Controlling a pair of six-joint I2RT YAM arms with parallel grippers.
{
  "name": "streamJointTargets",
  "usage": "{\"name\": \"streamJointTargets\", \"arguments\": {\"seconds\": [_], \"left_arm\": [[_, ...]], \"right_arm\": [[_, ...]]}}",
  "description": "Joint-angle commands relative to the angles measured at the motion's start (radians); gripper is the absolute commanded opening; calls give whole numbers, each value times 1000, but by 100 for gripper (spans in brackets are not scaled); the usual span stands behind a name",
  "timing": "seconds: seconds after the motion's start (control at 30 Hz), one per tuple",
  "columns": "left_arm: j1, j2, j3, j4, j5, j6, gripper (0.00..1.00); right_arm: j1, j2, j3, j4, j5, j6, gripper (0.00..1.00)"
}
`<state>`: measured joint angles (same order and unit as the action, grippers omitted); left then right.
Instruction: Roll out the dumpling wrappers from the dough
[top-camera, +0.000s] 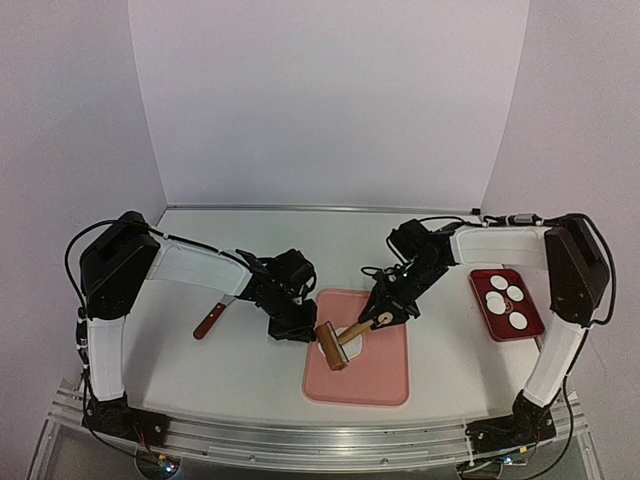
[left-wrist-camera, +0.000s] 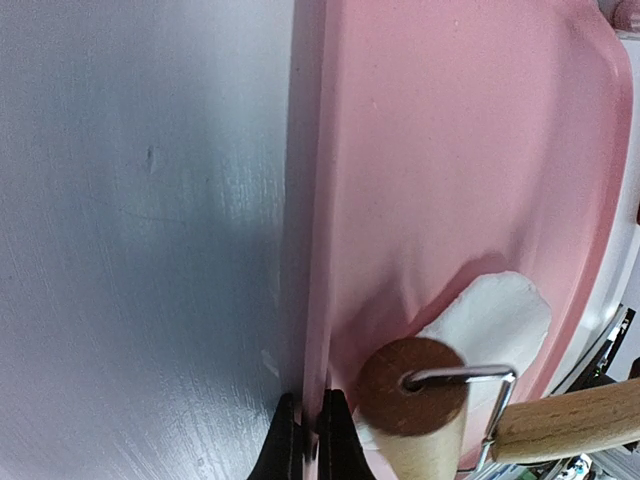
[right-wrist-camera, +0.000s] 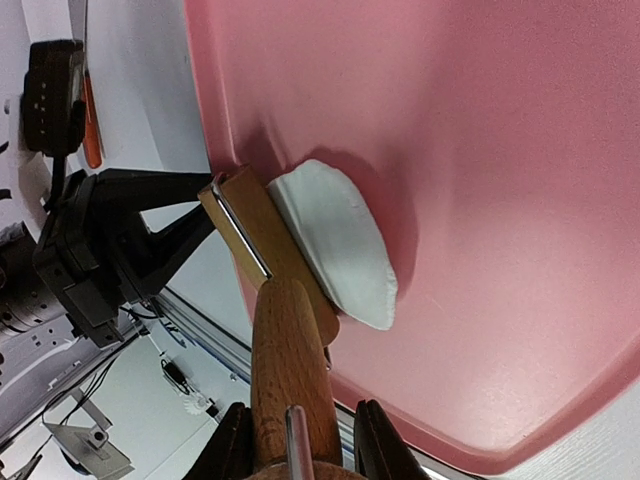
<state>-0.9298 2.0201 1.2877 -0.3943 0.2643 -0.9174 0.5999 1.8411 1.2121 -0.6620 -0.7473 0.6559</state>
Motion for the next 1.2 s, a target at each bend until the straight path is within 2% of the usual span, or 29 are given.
{"name": "streamJointTargets", "arguments": {"seconds": [0.0,0.17,0.43,0.6,1.03,1.17], "left_arm": [[8,-22,-15,-48,-80,-12,0],[9,-29,-18,-54,-87,-7,0],[9,-50,-32,-56,-96,3,0],[9,-61,-50,-39,-88,7,0],[10,-50,-62,6,-38,23,0],[9,-54,-67,0,-37,27,0]], "right_arm": [[55,152,-127,-319,462,-11,0],[35,109,-119,-347,490,0,0],[-96,22,-122,-415,542,-53,0],[-107,13,-132,-424,533,-52,0],[85,184,-16,-379,423,32,0],[103,204,24,-377,438,48,0]]}}
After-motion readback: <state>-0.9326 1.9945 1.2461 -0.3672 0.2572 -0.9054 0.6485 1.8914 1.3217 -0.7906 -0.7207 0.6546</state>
